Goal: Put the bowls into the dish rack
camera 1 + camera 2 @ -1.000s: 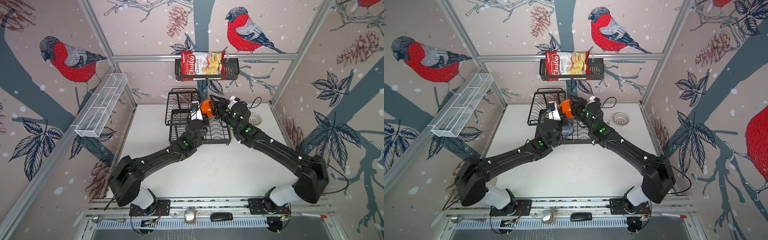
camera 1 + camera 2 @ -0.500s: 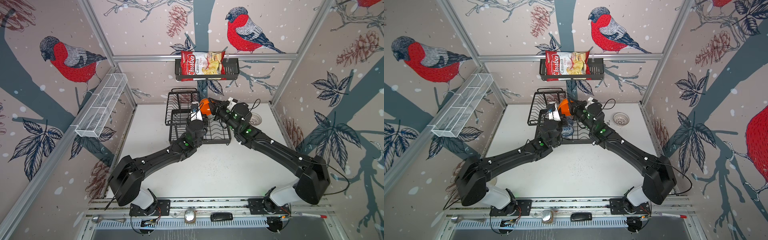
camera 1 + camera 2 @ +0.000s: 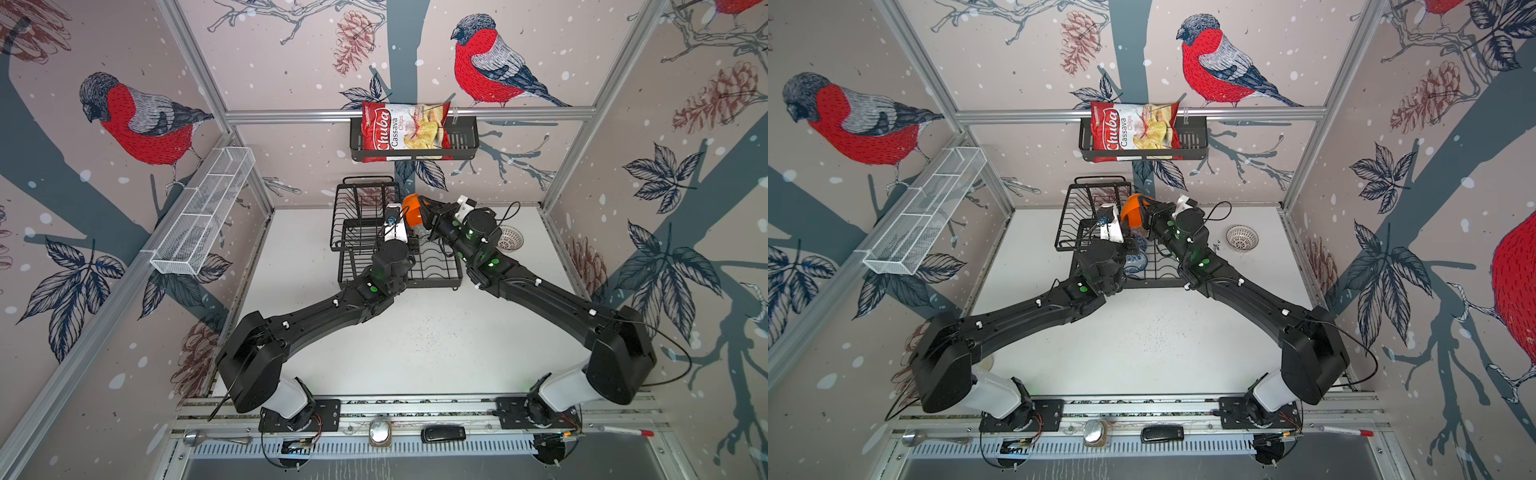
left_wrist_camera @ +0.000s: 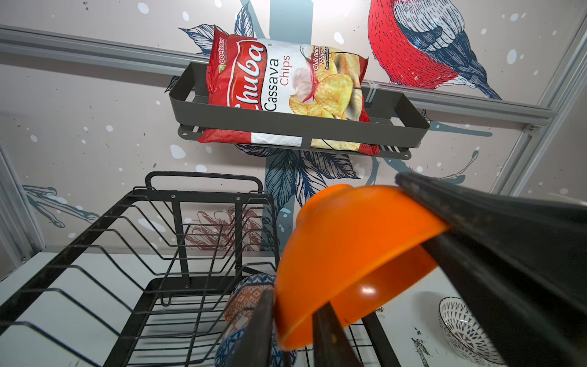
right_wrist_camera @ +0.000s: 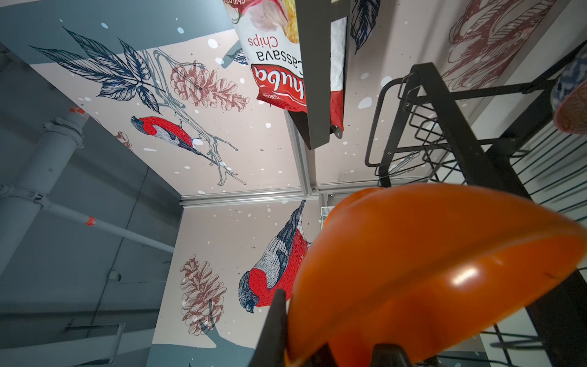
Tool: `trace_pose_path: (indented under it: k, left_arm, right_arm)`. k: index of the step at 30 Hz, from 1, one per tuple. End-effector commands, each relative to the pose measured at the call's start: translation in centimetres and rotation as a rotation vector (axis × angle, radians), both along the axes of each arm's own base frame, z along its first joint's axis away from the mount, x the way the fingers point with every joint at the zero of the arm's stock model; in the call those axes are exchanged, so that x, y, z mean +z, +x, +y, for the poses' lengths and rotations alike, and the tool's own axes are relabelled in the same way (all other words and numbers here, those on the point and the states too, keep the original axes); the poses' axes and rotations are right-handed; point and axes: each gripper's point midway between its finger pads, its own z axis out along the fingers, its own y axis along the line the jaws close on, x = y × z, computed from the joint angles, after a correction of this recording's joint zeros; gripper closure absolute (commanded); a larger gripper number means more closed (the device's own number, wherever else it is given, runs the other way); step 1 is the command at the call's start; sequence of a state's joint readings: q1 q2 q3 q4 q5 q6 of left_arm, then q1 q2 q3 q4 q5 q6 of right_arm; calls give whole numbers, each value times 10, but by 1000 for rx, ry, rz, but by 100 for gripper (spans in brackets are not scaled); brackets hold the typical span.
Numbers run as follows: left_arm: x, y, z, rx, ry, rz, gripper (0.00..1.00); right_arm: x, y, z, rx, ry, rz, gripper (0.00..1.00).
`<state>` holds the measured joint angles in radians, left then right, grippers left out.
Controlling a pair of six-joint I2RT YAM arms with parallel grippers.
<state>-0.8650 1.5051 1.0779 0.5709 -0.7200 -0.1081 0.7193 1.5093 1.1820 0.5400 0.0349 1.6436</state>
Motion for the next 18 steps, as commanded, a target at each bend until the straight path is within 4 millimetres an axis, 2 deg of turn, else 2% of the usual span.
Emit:
trace_pose_path:
  k: [1, 9, 12, 15, 18]
  left_arm:
    - [15, -3, -5, -41, -32, -40, 72]
    - [12, -5, -16, -105, -8, -32, 63]
    - [12, -7, -20, -135, 2, -32, 52]
    - [11, -10, -24, -167, 19, -34, 46]
    - [11, -13, -28, -200, 30, -39, 29]
  right_arm:
    - [26, -6, -2, 8, 53, -100, 100]
    - [32, -8, -13, -36, 57, -137, 100]
    - [37, -8, -24, -65, 63, -161, 100]
    - [40, -7, -37, -94, 64, -178, 100]
    - [42, -6, -50, -120, 67, -192, 100]
